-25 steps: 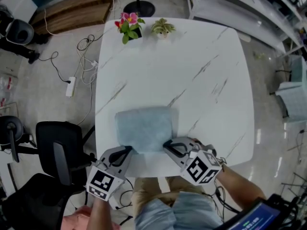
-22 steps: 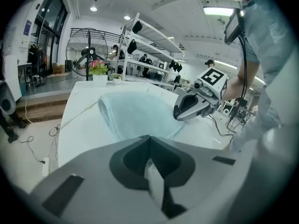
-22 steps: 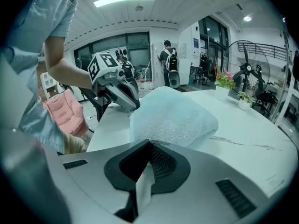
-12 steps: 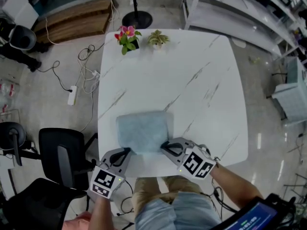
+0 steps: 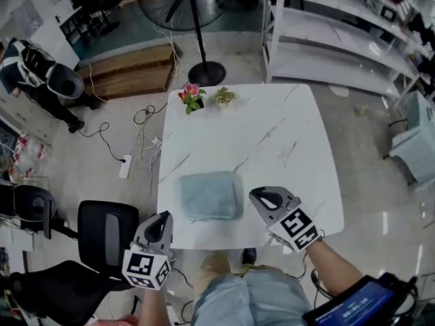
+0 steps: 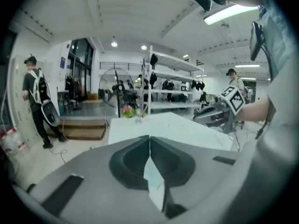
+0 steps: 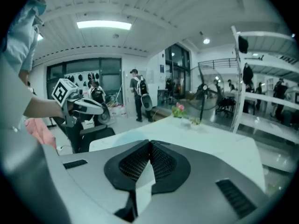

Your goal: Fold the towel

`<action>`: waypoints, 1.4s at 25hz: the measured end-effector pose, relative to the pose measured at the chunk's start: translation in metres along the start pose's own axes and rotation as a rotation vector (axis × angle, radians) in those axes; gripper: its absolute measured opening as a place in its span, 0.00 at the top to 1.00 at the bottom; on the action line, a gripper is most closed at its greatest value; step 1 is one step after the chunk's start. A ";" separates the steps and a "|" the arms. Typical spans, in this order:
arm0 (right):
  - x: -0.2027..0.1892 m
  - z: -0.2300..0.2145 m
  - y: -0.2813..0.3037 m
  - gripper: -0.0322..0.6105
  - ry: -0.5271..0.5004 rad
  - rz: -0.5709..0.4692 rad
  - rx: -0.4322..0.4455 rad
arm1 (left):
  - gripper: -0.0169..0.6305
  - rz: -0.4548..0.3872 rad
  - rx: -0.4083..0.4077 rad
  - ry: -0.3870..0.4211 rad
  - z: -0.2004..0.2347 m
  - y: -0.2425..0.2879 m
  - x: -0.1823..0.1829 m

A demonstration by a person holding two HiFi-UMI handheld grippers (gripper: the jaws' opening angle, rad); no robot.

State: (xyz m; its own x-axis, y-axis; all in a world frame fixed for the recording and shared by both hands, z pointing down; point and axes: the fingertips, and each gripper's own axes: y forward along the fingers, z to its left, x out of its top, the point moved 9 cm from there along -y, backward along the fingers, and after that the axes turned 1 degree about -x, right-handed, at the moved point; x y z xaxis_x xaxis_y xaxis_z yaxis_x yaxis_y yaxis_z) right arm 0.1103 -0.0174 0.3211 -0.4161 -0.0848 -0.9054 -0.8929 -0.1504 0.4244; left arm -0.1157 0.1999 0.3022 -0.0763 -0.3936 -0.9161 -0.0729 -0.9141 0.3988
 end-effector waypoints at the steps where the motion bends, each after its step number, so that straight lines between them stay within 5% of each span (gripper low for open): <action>1: 0.018 -0.002 -0.009 0.92 -0.009 -0.054 -0.034 | 0.96 -0.057 0.034 0.028 -0.005 0.000 0.021; 8: 0.131 0.008 -0.060 0.92 -0.052 -0.361 -0.169 | 0.96 -0.387 0.137 0.114 -0.063 -0.003 0.154; 14: 0.160 0.019 -0.079 0.92 -0.116 -0.476 -0.261 | 0.96 -0.497 0.178 0.132 -0.095 -0.006 0.189; 21: 0.148 0.015 -0.094 0.92 -0.112 -0.499 -0.350 | 0.96 -0.484 0.166 0.131 -0.114 -0.001 0.179; 35: 0.143 0.003 -0.102 0.93 -0.115 -0.516 -0.383 | 0.96 -0.457 0.158 0.144 -0.123 0.019 0.177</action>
State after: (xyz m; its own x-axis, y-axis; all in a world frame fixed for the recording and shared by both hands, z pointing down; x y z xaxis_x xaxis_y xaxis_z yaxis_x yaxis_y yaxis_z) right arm 0.1417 -0.0107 0.1487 0.0146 0.1954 -0.9806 -0.8670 -0.4860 -0.1098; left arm -0.0081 0.1010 0.1429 0.1356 0.0240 -0.9905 -0.2169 -0.9747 -0.0533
